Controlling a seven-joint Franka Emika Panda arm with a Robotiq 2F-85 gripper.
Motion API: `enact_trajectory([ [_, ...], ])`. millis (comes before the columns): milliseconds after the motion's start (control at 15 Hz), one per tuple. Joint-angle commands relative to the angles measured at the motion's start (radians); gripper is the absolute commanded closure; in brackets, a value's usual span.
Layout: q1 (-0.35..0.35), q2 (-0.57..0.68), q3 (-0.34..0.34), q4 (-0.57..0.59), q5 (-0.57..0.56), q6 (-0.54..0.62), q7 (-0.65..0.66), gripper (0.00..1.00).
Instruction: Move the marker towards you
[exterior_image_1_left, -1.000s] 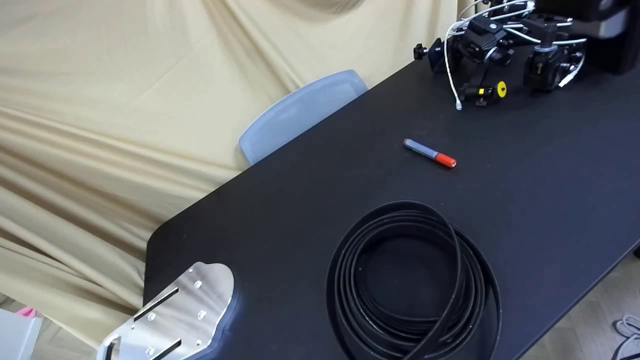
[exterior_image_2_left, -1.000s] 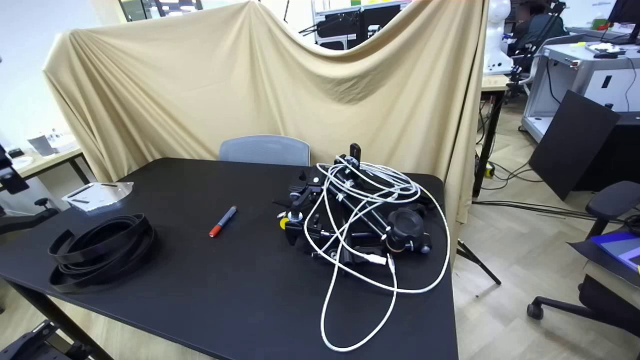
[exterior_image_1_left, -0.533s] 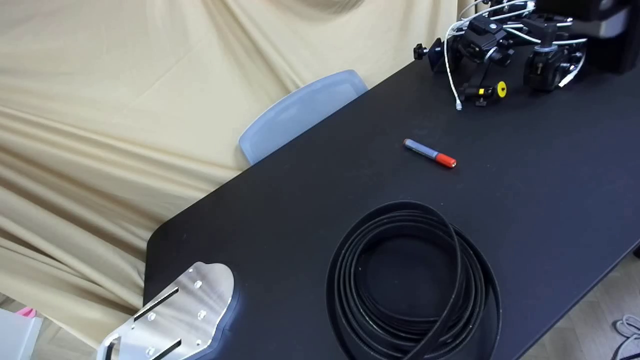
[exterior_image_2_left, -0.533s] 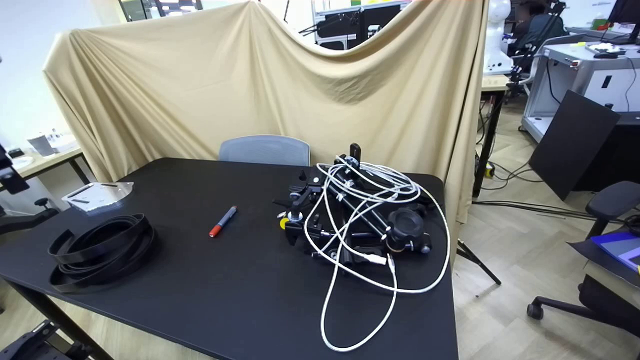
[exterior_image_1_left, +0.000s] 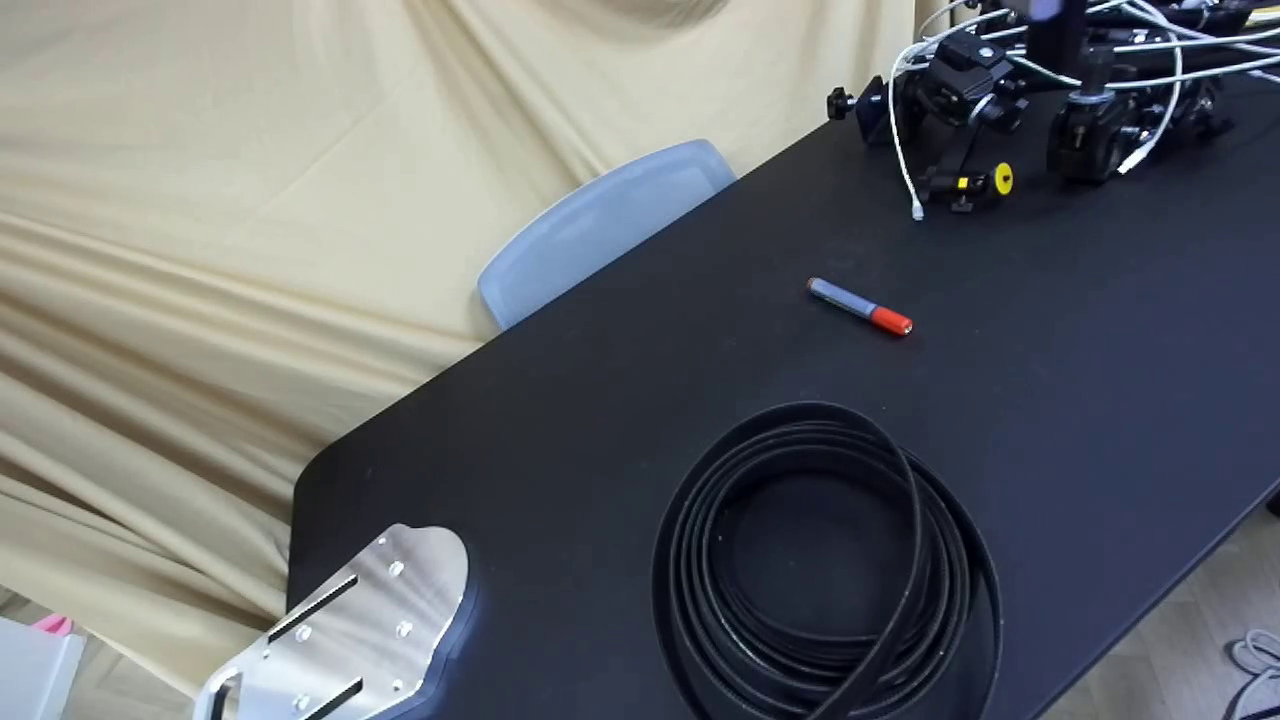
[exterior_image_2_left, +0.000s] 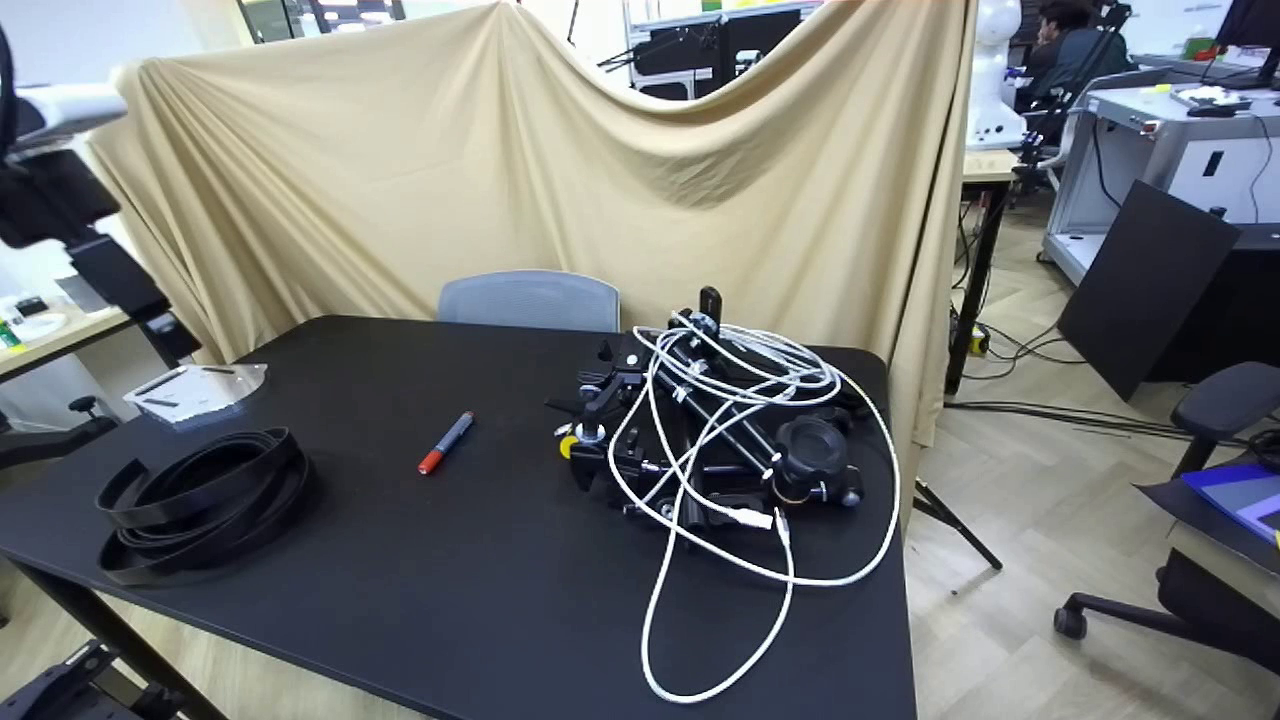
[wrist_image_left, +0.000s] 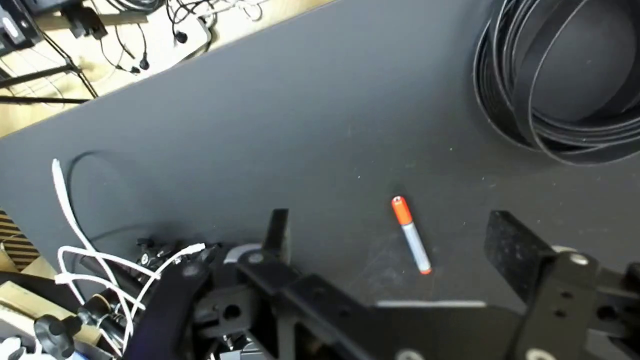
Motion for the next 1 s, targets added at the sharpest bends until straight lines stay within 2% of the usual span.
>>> enact_trajectory([
  [0,-0.065,0.149,-0.055,0.036,-0.089,0.149,-0.006,0.00],
  [200,-0.090,0.288,-0.108,0.073,-0.146,0.265,-0.073,0.00],
  [333,-0.052,0.377,-0.166,0.102,-0.126,0.336,-0.233,0.00],
  [533,-0.007,0.466,-0.217,0.159,-0.097,0.380,-0.428,0.00],
  [600,-0.022,0.403,-0.206,0.095,-0.124,0.379,-0.330,0.00],
  [733,-0.003,0.452,-0.225,0.131,-0.116,0.386,-0.394,0.00],
  [933,0.002,0.458,-0.222,0.136,-0.135,0.379,-0.386,0.00],
])
